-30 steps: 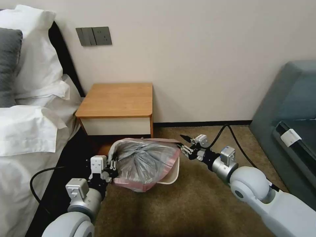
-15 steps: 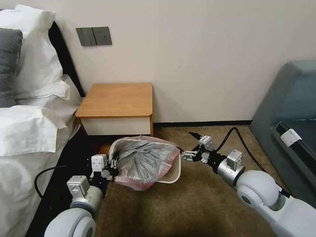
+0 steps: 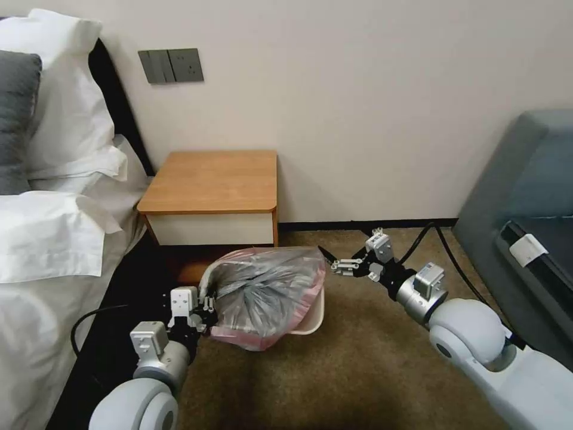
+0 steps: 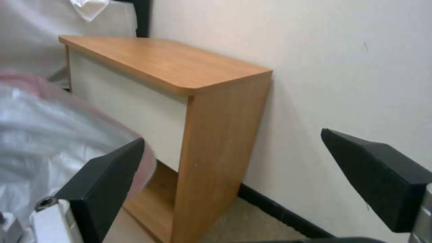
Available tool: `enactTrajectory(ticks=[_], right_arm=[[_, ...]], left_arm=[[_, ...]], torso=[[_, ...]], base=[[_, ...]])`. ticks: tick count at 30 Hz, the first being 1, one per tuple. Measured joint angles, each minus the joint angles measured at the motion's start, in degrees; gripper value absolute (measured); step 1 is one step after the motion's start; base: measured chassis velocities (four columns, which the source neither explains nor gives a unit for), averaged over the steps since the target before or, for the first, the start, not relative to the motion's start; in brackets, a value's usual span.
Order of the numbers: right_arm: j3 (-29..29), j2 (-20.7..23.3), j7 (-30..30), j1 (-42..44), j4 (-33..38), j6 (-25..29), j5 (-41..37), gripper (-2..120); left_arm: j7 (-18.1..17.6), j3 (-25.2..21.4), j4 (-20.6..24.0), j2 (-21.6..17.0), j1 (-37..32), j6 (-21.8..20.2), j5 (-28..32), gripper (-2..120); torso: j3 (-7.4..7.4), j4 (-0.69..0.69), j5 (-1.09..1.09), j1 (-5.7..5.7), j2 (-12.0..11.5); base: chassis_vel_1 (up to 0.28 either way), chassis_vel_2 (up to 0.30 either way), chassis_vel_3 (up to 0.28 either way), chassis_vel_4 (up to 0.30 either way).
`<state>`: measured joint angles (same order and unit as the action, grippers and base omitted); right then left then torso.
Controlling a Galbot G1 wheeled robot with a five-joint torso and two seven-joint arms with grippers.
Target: Pick up the garbage bag from the table and place it over the trash can.
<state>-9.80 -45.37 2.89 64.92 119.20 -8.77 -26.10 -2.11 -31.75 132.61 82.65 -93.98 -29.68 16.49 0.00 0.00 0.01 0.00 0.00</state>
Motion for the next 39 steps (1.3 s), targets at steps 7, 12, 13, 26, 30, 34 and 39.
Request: enactTrajectory(ticks=[7, 12, 13, 26, 30, 34, 39], right_arm=[[-0.3, -0.4, -2.0, 2.7, 4.5, -0.6, -4.0, 100], [1.4, -4.9, -13.6, 7.1, 15.9, -5.6, -14.5, 100], [1.9, -6.0, -15.5, 7.6, 17.4, -6.7, -15.7, 100], [6.2, -13.6, -23.0, 14.6, 24.3, -14.4, -26.4, 100], [6.9, -14.6, -24.4, 13.9, 23.2, -15.2, -27.0, 100], [6.9, -15.6, -26.6, 11.8, 22.2, -16.2, -30.1, 100], [7.0, -17.1, -27.5, 9.5, 19.6, -16.5, -31.2, 100]], left_arm=[[0.0, -0.5, -0.4, 0.0, 0.5, 0.1, 0.0, 4], [-0.4, -0.9, -0.8, 0.8, 0.6, 1.0, 0.3, 4], [-0.5, -0.9, -0.8, 1.0, 0.7, 1.1, 0.3, 4], [-2.0, -1.7, -0.2, 2.9, 4.2, 2.4, 3.3, 4], [-2.2, -1.7, -0.5, 3.0, 5.7, 2.4, 4.2, 4], [-2.2, -1.8, -0.6, 2.5, 6.9, 2.2, 5.2, 4], [-2.2, -1.7, -0.8, 2.4, 7.6, 2.0, 5.2, 4]], torso=[[0.0, 0.0, -0.02, 0.0, 0.0], [0.0, 0.0, -0.03, 0.0, 0.0], [0.0, 0.0, -0.02, 0.0, 0.0], [0.0, 0.0, -0.01, 0.0, 0.0], [0.0, 0.0, -0.01, 0.0, 0.0], [0.0, 0.0, -0.01, 0.0, 0.0], [0.0, 0.0, -0.01, 0.0, 0.0]], base=[[0.0, 0.0, 0.0, 0.0], [0.0, 0.0, 0.0, 0.0], [0.0, 0.0, 0.0, 0.0], [0.0, 0.0, 0.0, 0.0], [0.0, 0.0, 0.0, 0.0], [0.0, 0.0, 0.0, 0.0], [0.0, 0.0, 0.0, 0.0]])
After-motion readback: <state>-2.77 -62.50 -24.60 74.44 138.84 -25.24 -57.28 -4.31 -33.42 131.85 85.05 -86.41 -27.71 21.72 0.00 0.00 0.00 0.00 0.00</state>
